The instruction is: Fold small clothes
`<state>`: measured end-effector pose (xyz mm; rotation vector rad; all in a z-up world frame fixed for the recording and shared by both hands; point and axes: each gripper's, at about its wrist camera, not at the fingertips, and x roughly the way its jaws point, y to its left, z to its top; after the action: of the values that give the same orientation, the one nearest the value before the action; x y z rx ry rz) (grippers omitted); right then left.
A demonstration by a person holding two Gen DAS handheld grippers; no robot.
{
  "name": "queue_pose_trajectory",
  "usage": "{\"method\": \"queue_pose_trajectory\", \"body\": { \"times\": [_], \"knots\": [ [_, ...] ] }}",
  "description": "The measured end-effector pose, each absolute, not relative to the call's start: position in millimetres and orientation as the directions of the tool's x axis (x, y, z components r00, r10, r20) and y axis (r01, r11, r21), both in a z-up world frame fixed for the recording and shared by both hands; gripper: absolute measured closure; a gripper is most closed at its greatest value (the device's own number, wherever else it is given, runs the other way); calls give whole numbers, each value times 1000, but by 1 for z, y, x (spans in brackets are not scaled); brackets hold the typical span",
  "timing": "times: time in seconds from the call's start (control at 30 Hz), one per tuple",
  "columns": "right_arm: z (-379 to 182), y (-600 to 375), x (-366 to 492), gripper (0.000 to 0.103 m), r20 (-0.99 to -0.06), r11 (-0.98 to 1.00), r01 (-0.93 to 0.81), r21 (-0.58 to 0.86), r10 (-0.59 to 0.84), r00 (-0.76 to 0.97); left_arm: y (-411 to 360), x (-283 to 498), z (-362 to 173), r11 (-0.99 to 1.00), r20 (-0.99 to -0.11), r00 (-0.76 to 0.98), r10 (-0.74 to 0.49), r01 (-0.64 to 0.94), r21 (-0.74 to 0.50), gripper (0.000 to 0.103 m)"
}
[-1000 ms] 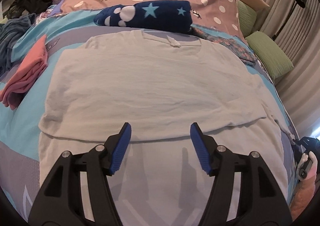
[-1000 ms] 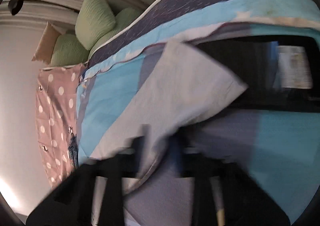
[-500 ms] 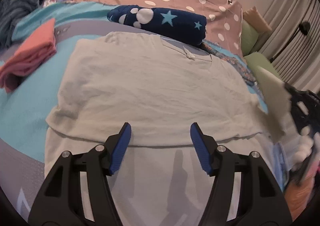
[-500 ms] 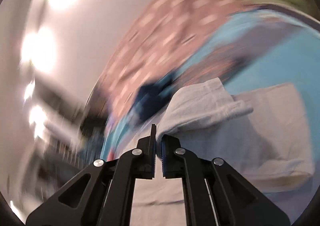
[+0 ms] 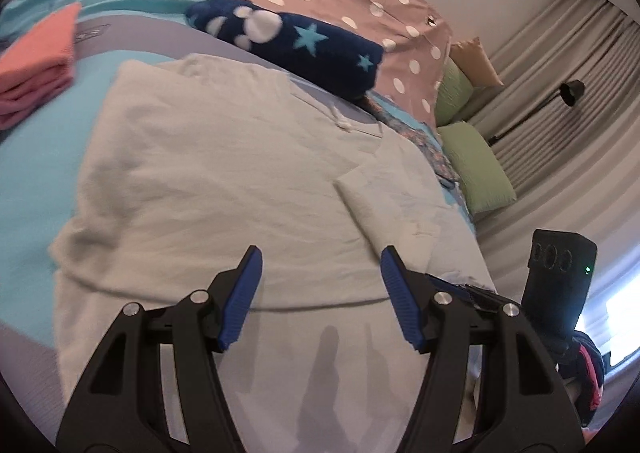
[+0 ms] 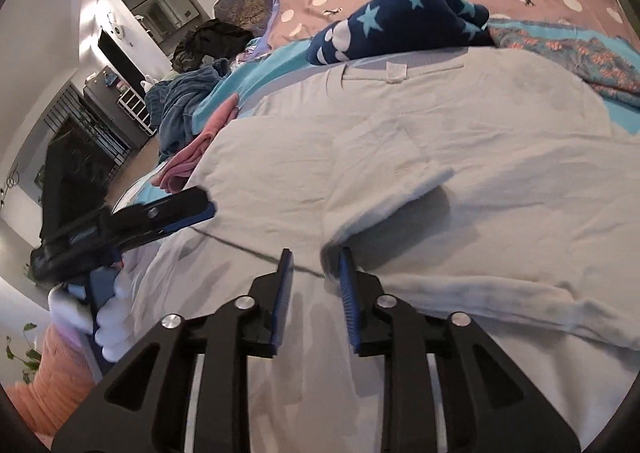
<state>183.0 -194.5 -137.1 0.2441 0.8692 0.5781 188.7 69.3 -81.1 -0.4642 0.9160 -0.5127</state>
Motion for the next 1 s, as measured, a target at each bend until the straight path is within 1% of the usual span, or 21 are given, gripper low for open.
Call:
{"method": "queue_pose_trajectory", "body": {
  "times": [0.07,0.13,0.2,0.23,0.3,0.37,0.43,0.57,0.73,0.77,0.8,0.83,0.87,0.9,0.93,1.0],
  "knots": [
    [-141,-202,192,68,-650,834,-313,455,551,523,59,194,-81,785,-623,502,-600,221,-579,40],
    [-153,-215,209,64,-625,801,-210,561,576,527,57,197,-83,773,-612,504,-609,206,-600,40],
    [-158,-218,225,63,-620,780,-128,613,575,533,62,196,-84,759,-598,511,-618,189,-623,40],
    [-157,-213,230,63,-615,775,-124,620,578,537,66,196,-85,755,-595,512,-619,181,-630,40],
    [-146,-182,229,63,-584,754,-271,598,642,497,74,196,-86,748,-591,515,-621,165,-643,40],
    [-135,-147,213,63,-579,702,-447,554,711,399,84,197,-86,733,-578,511,-636,163,-661,39],
    [-129,-132,199,63,-596,698,-532,479,704,386,88,198,-88,709,-567,487,-664,170,-684,37],
    [-131,-140,181,63,-643,737,-553,389,647,409,84,203,-92,707,-579,459,-674,175,-685,37],
    [-141,-179,165,63,-691,819,-469,329,548,472,68,216,-99,730,-610,439,-660,179,-660,37],
    [-142,-189,163,63,-693,837,-442,322,526,493,64,220,-99,739,-620,439,-651,180,-649,39],
    [-143,-202,161,63,-692,858,-409,312,500,520,62,223,-97,749,-628,440,-642,185,-636,45],
    [-144,-211,155,63,-691,869,-389,306,484,537,59,224,-97,756,-634,438,-638,195,-625,55],
    [-144,-225,152,62,-688,890,-346,297,451,568,55,225,-96,755,-638,424,-643,213,-620,83],
    [-143,-240,148,62,-684,909,-297,293,417,599,50,227,-96,757,-646,407,-646,230,-612,99],
    [-143,-251,145,62,-682,921,-260,289,389,620,46,226,-94,757,-648,401,-647,243,-606,102],
    [-143,-285,136,62,-687,960,-122,251,266,676,36,223,-77,756,-629,424,-651,291,-586,102]
  ]
}}
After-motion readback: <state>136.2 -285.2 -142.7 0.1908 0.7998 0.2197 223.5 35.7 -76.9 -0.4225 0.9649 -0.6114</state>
